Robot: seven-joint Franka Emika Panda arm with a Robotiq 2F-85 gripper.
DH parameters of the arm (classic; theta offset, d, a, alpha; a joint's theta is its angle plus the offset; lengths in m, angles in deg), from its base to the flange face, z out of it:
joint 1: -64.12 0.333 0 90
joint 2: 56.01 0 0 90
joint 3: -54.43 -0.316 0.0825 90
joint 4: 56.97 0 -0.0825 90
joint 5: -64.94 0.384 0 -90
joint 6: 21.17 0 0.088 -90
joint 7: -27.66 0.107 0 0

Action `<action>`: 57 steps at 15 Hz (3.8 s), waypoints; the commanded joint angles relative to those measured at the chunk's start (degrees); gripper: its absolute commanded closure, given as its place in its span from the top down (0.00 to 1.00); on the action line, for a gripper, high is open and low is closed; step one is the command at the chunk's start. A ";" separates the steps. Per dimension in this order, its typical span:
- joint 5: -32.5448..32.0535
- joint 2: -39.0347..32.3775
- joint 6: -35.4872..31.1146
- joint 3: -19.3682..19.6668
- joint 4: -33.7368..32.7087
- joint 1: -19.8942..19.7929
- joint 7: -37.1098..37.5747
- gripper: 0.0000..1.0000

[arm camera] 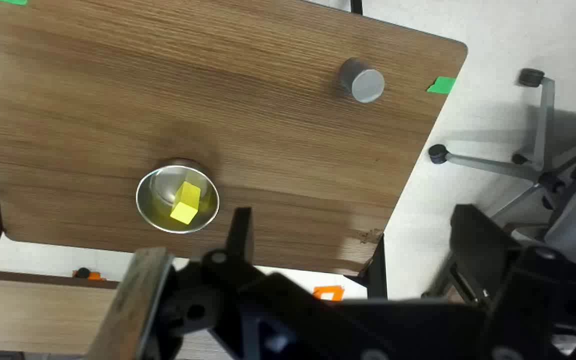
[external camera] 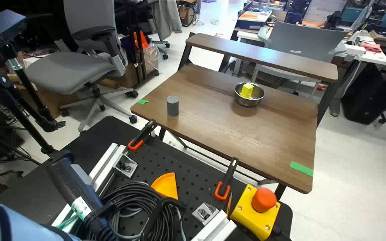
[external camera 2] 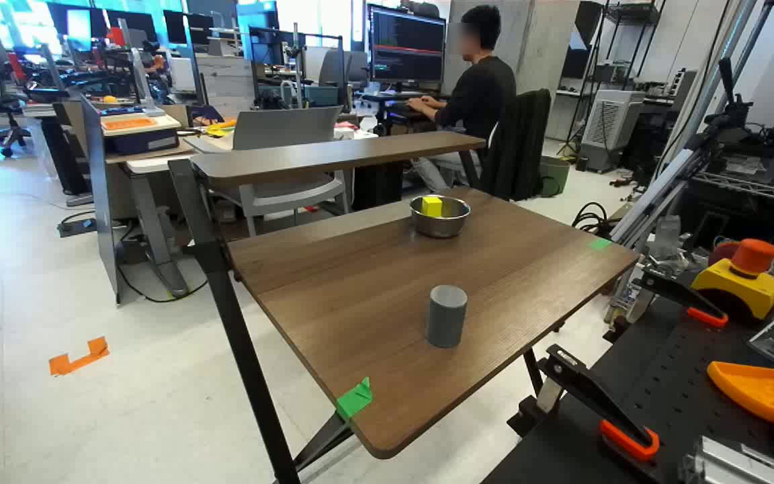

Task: Put the yellow block on the table

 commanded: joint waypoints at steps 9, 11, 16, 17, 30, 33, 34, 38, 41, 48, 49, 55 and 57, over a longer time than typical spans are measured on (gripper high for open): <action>1.04 -1.74 1.09 -0.48 -1.50 -0.74 -0.09 1.00; 2.97 -6.90 0.58 0.31 -4.43 -0.78 0.11 1.00; 5.05 -22.15 -0.89 -0.46 -14.86 -3.39 5.74 1.00; 4.68 -25.74 -0.08 -0.69 -18.01 -4.15 7.57 1.00; 2.44 -60.07 12.98 -1.44 -53.99 -7.42 27.68 1.00; 2.44 -65.06 15.30 -1.29 -59.74 -7.41 31.33 1.00; 2.30 -66.51 15.75 -1.13 -61.46 -7.32 32.45 1.00; 1.73 -72.09 16.40 -0.58 -68.22 -7.26 35.75 1.00; 1.15 -75.55 16.73 -0.04 -72.14 -7.17 37.74 1.00; -1.00 -82.08 18.41 0.86 -79.03 -7.26 40.78 1.00; -1.23 -82.82 19.14 0.88 -80.00 -7.30 41.05 1.00; -2.26 -86.39 22.43 0.77 -85.02 -7.32 42.01 0.99; -2.29 -87.34 23.59 0.70 -86.47 -7.40 42.16 0.75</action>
